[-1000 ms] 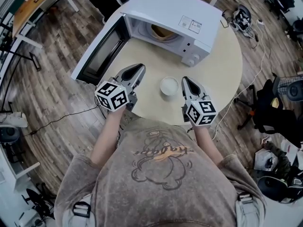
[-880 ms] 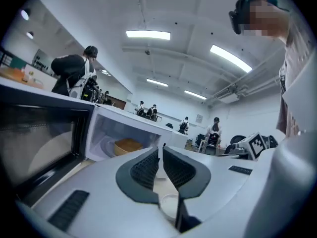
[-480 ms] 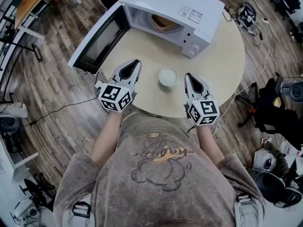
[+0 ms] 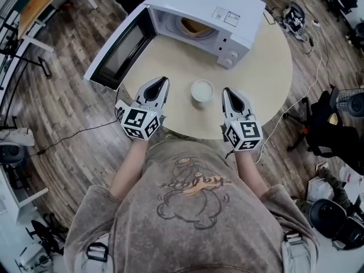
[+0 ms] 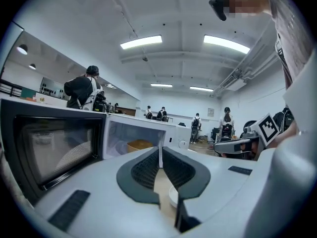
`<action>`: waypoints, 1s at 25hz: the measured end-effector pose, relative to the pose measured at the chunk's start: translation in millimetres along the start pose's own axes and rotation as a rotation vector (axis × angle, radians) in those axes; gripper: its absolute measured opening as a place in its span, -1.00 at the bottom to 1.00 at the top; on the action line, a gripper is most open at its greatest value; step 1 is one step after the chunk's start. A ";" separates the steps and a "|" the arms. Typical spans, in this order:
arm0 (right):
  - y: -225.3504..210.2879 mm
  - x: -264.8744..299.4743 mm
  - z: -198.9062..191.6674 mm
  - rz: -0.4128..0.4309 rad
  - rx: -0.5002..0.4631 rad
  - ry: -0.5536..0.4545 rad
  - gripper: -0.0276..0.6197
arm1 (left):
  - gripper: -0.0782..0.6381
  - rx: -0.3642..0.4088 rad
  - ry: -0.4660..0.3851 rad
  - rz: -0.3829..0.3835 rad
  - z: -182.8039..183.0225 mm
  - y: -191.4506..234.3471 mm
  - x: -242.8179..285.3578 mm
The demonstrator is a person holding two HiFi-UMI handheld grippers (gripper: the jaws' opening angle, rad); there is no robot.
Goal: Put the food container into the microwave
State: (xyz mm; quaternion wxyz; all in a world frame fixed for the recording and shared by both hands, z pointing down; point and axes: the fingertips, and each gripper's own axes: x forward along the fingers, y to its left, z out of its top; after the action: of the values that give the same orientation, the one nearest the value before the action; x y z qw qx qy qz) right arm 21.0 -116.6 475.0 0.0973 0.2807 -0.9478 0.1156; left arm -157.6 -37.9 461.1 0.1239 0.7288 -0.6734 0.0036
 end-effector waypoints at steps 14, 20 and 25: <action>19.9 -7.4 -3.8 -0.073 -0.010 0.010 -0.91 | -0.70 -0.009 0.020 -0.018 -7.6 15.5 -12.7; 24.6 -9.2 0.2 -0.093 -0.002 -0.007 -0.91 | -0.70 -0.010 0.033 -0.029 -8.9 16.8 -12.8; 24.4 -17.1 -1.7 -0.118 0.008 -0.012 -0.91 | -0.70 -0.020 0.028 -0.037 -7.8 13.7 -12.8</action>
State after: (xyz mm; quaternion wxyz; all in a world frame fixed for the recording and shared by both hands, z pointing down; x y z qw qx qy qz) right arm 21.7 -87.6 468.3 0.0971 0.3372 -0.9297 0.1119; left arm -171.0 -24.7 468.9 0.1410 0.7397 -0.6580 0.0048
